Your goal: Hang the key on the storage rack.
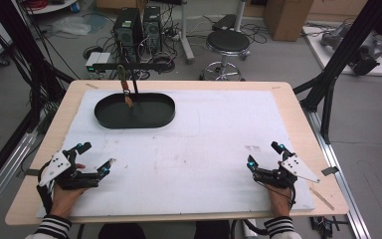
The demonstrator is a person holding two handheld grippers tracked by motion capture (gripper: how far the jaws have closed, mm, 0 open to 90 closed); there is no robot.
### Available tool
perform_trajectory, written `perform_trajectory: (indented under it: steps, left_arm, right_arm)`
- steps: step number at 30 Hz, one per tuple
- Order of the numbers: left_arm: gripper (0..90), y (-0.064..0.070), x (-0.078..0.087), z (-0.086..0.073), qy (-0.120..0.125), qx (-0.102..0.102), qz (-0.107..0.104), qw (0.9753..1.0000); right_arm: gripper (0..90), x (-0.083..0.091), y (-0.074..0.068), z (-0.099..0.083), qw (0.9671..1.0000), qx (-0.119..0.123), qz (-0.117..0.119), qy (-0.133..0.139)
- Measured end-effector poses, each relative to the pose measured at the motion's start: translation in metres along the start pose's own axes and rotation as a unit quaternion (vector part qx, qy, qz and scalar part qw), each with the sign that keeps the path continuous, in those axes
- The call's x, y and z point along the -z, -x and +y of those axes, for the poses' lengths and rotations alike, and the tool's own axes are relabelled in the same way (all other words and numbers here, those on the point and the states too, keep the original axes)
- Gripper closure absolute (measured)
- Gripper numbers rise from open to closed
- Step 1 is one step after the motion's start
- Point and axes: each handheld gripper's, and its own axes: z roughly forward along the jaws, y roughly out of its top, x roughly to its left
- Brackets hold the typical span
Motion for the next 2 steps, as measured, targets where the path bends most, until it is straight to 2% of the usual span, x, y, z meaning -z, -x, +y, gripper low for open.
perform_trajectory:
  steps: [2]
  left_arm:
    - [1.7, -0.0002, 0.0011, -0.0003, 0.005, 0.004, 0.001, 1.0000]
  right_arm:
    - [0.5, -0.0001, -0.0014, 0.0002, 1.0000, 0.001, -0.001, -0.005]
